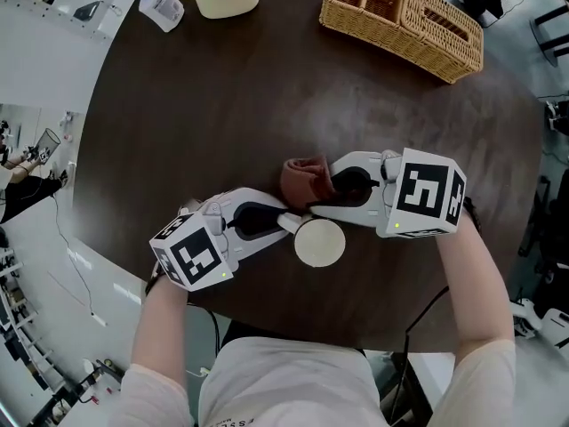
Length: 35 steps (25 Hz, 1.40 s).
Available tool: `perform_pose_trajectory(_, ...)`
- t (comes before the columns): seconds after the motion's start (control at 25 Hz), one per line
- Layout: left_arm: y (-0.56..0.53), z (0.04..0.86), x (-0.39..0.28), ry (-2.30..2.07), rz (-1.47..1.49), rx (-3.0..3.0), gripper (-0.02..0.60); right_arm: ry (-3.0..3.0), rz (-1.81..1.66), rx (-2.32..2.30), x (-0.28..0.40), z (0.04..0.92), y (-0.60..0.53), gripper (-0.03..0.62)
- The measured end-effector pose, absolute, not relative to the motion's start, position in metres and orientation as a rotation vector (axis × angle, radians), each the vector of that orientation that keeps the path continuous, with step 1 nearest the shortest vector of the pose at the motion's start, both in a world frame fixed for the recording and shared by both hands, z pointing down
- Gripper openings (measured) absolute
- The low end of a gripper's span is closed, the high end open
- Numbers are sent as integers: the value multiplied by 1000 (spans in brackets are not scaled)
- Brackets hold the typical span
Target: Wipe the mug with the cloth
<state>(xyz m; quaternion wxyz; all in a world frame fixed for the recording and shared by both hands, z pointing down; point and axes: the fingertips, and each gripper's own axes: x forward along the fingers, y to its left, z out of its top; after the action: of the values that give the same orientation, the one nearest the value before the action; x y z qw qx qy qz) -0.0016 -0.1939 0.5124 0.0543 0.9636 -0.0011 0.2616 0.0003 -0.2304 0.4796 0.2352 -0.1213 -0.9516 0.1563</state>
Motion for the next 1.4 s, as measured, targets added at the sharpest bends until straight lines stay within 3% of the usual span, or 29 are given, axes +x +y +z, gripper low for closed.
perform_pose_trajectory(0.92, -185, 515, -10, -282, 827, 2847, 81, -2454, 262, 22, 77, 504, -153, 81)
perform_pose_trajectory(1.4, -167, 523, -6, -101, 945, 2985, 83, -2414, 477, 840, 92, 498, -161, 81)
